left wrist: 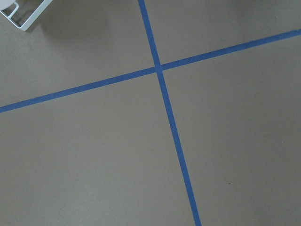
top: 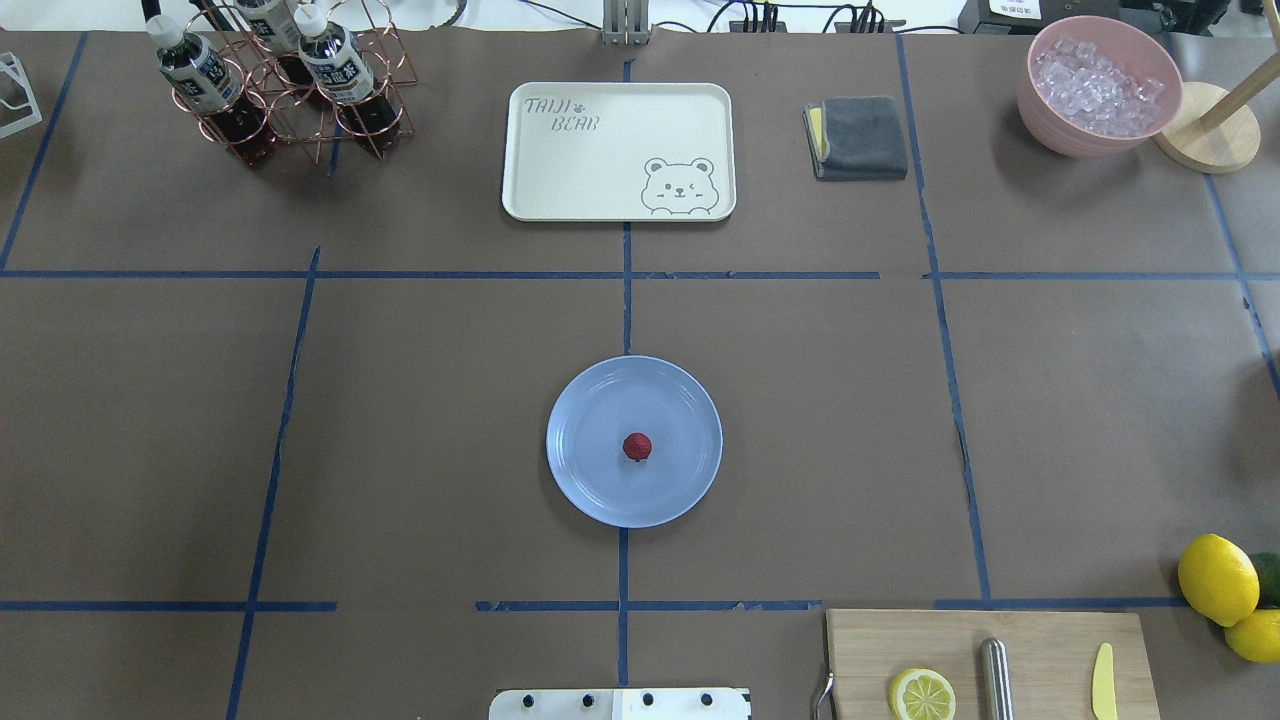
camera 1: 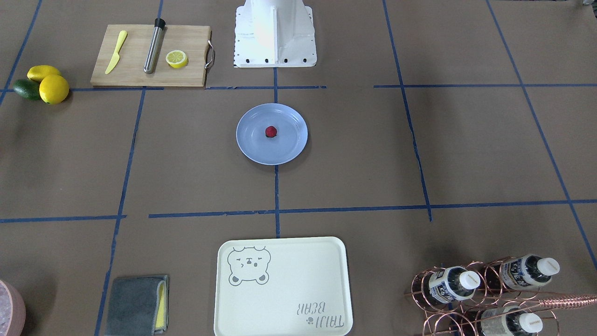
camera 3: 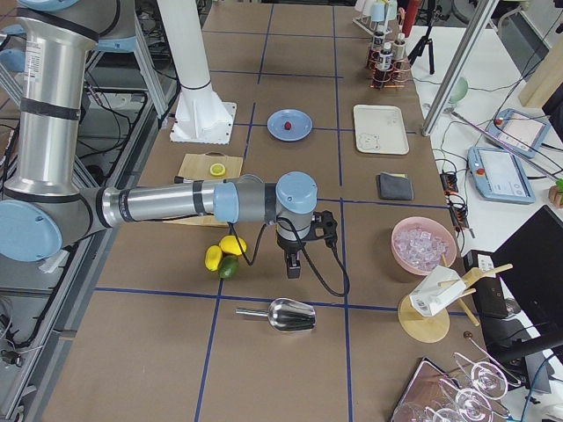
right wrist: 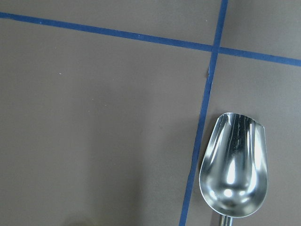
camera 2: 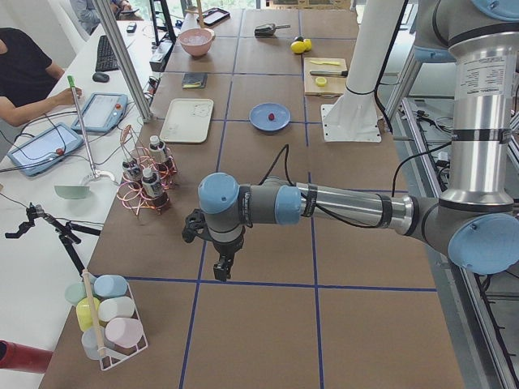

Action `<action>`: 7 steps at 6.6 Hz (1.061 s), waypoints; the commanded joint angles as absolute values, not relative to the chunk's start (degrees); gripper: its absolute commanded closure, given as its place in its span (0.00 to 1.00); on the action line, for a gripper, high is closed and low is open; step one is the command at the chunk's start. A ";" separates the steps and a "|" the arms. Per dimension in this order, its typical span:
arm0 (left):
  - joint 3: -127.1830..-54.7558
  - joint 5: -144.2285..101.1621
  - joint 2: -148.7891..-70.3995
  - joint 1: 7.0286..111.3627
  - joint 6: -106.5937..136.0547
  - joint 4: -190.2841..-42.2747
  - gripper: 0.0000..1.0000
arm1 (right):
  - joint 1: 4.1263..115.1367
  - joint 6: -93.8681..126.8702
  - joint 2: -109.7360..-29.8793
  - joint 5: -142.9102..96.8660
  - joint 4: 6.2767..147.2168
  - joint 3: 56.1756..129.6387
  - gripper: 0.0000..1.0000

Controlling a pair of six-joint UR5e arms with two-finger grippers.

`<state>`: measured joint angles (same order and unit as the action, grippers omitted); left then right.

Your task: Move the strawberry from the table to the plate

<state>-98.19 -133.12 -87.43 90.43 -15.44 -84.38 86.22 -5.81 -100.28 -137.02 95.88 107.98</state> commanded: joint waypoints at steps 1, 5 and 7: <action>-96.16 -135.33 -87.46 91.40 -15.03 -85.08 0.00 | 86.22 -6.59 -99.49 -137.81 95.54 105.92 0.00; -95.71 -136.84 -87.36 91.41 -15.12 -86.30 0.00 | 86.22 -6.06 -98.79 -137.11 95.36 105.47 0.00; -96.23 -136.67 -88.23 91.75 -14.68 -86.49 0.00 | 86.22 -5.80 -98.88 -137.02 95.36 105.29 0.00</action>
<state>-95.88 -136.83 -87.62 91.50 -14.96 -86.58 86.22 -5.97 -98.85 -137.11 95.37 105.40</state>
